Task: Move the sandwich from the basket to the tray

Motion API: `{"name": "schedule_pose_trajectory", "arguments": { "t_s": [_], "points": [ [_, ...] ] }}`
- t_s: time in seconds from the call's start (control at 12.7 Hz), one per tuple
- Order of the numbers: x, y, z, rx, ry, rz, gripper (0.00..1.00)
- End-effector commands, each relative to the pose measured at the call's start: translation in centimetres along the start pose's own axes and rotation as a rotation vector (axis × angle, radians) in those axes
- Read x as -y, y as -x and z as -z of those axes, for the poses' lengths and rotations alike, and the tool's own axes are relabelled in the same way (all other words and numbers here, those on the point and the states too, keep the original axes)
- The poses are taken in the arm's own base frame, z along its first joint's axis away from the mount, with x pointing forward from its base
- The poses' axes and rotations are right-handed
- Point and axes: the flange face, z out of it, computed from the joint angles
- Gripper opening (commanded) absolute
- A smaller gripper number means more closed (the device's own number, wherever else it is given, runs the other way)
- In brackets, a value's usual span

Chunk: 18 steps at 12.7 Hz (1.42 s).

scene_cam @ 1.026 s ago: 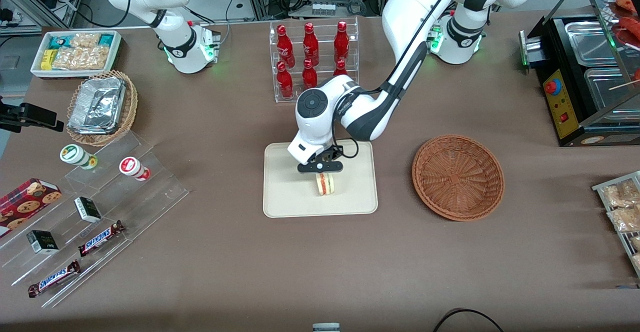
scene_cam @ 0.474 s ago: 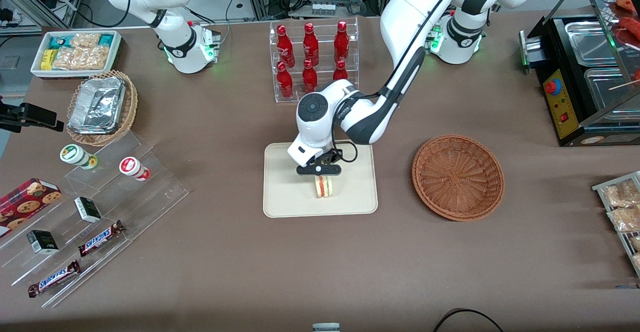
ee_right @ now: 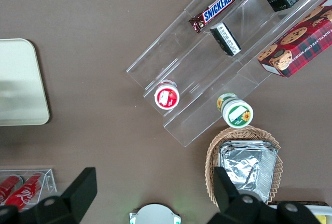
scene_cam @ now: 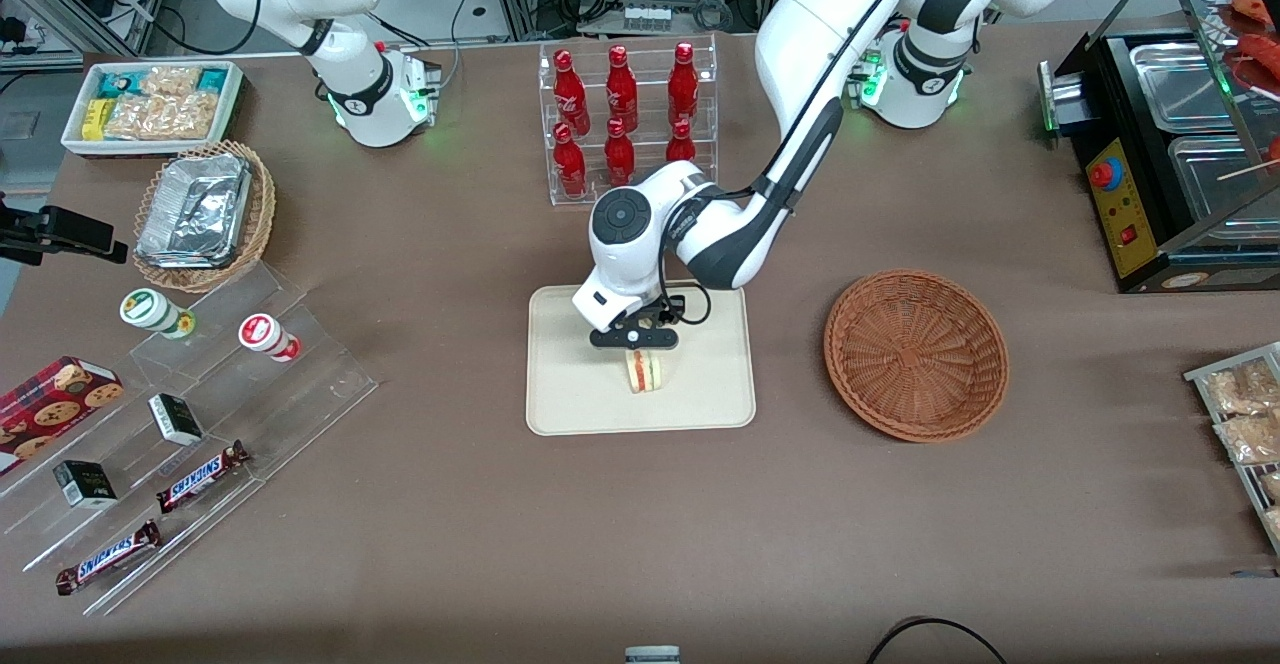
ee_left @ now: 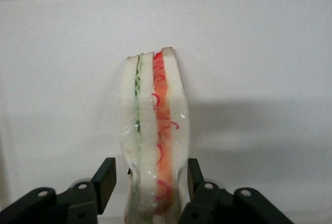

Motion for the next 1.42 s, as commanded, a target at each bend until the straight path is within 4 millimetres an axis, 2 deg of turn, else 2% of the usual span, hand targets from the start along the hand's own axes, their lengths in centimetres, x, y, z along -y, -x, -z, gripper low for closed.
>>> {"name": "schedule_pose_trajectory", "arguments": {
  "t_s": [0.0,0.08,0.24,0.47,0.55,0.71,0.87,0.95,1.11,1.34],
  "points": [
    [-0.4,-0.8,1.2,-0.031,0.012,-0.003,1.00],
    [-0.2,-1.2,2.5,-0.039,0.025,0.014,1.00],
    [0.0,-1.6,7.0,-0.072,0.058,0.026,1.00],
    [2.6,-3.0,13.7,-0.067,0.102,0.093,1.00],
    [4.0,-3.6,15.8,-0.072,0.101,0.113,1.00],
    [7.9,-4.8,19.6,-0.055,0.071,0.162,1.00],
    [13.0,-6.3,22.7,-0.033,0.029,0.212,1.00],
    [15.1,-6.5,24.0,-0.037,0.022,0.228,1.00],
    [21.1,-6.8,27.0,-0.031,0.006,0.166,1.00],
    [28.2,-6.8,30.7,0.012,-0.025,0.102,1.00]
  ]
}}
